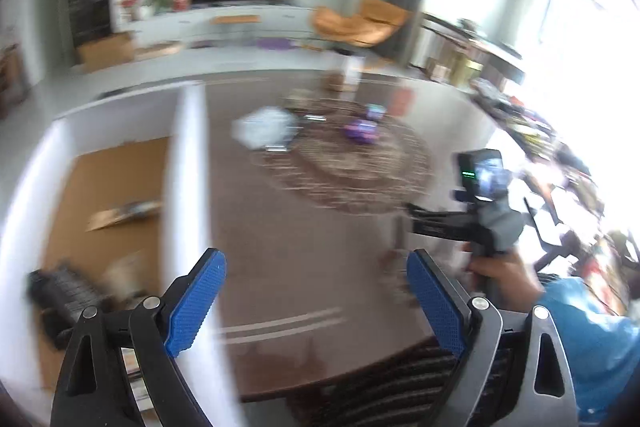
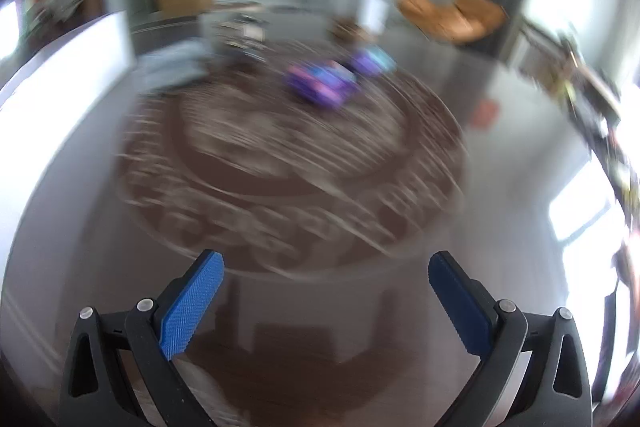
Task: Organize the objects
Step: 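Bring both open tools back over the table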
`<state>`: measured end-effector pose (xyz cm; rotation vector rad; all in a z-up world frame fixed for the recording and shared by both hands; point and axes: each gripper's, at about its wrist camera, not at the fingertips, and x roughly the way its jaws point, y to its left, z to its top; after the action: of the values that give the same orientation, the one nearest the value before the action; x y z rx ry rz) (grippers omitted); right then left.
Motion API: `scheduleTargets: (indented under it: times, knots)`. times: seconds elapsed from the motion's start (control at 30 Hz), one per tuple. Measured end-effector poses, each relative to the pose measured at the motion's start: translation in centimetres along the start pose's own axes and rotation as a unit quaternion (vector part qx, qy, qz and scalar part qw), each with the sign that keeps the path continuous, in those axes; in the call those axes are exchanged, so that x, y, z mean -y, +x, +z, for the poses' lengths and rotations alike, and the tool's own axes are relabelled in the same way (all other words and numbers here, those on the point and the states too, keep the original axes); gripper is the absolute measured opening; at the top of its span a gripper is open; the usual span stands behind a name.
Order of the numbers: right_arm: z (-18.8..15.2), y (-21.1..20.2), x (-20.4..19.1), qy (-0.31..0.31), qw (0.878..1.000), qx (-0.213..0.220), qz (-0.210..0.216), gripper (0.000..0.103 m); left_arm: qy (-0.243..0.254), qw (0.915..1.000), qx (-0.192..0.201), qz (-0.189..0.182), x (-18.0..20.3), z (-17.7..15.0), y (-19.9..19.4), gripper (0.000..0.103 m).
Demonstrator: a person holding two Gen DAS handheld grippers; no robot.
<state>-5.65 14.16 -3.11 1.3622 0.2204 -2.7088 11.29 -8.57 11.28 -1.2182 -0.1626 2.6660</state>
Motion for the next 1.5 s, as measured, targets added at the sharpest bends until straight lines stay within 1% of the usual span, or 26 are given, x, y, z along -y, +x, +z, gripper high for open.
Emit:
scheduleTargets:
  times: [0.03,0.1,0.17,0.2,0.27,0.33,0.4,0.53,0.57,0.8,0.97,1.1,1.13,1.2,1.23,1.4,1.5]
  knots:
    - [-0.3,0.2,1.3,0.014,1.000,-0.002,-0.008,0.102,0.003,0.9998,-0.006,-0.018,0.8,0.2,0.8,0.092]
    - [-0.4,0.3,2.0,0.020,1.000,-0.005,-0.017,0.102,0.010,0.9989,-0.020,-0.042,2.2,0.3,3.0,0.092]
    - [-0.4,0.5,2.1,0.016,1.000,-0.003,-0.022,0.102,0.021,0.9979,-0.038,-0.049,3.4,0.1,5.5,0.092]
    - [-0.2,0.5,2.1,0.013,1.000,-0.001,-0.025,0.102,0.028,0.9976,-0.048,-0.041,4.0,-0.2,7.2,0.092]
    - [0.0,0.5,2.0,0.011,1.000,0.002,-0.026,0.102,0.037,0.9972,-0.062,-0.021,4.2,-0.6,9.2,0.092]
    - [0.2,0.6,1.8,0.010,1.000,0.003,-0.025,0.102,0.040,0.9963,-0.076,0.006,3.7,-1.2,11.5,0.092]
    - [0.4,1.4,2.0,0.014,1.000,0.002,-0.022,0.103,0.030,0.9957,-0.084,0.026,2.7,-1.7,13.3,0.092]
    - [0.1,1.9,2.6,0.039,0.999,-0.010,0.004,0.103,0.008,0.9943,-0.095,0.047,0.9,-2.3,15.9,0.092]
    - [0.0,2.0,2.8,0.046,0.999,-0.012,0.009,0.103,0.005,0.9941,-0.096,0.051,0.7,-2.5,16.2,0.092]
    - [0.0,1.9,2.8,0.057,0.998,-0.011,-0.001,0.103,-0.005,0.9928,-0.102,0.063,-0.2,-3.2,18.0,0.092]
    - [0.0,2.0,2.9,0.060,0.998,-0.011,-0.002,0.103,0.002,0.9930,-0.091,0.076,-0.3,-2.8,18.6,0.092]
    - [-0.1,2.1,3.0,0.060,0.998,-0.011,-0.001,0.103,0.021,0.9909,-0.088,0.099,-0.1,-2.5,19.3,0.093]
    - [-0.1,2.0,3.0,0.061,0.998,-0.011,-0.002,0.103,0.026,0.9908,-0.088,0.100,0.0,-2.4,19.3,0.094]
    - [-0.2,2.1,3.0,0.061,0.998,-0.011,-0.002,0.103,0.028,0.9906,-0.090,0.099,0.0,-2.4,19.5,0.102]
    - [-0.2,2.0,3.0,0.061,0.998,-0.010,-0.002,0.103,0.024,0.9907,-0.090,0.099,-0.2,-2.4,19.6,0.103]
    - [-0.2,2.0,2.9,0.060,0.998,-0.009,-0.002,0.103,0.021,0.9905,-0.091,0.101,-0.2,-2.4,19.6,0.103]
    - [-0.2,2.0,2.9,0.060,0.998,-0.009,-0.002,0.103,0.030,0.9913,-0.089,0.091,-0.3,-2.5,19.6,0.103]
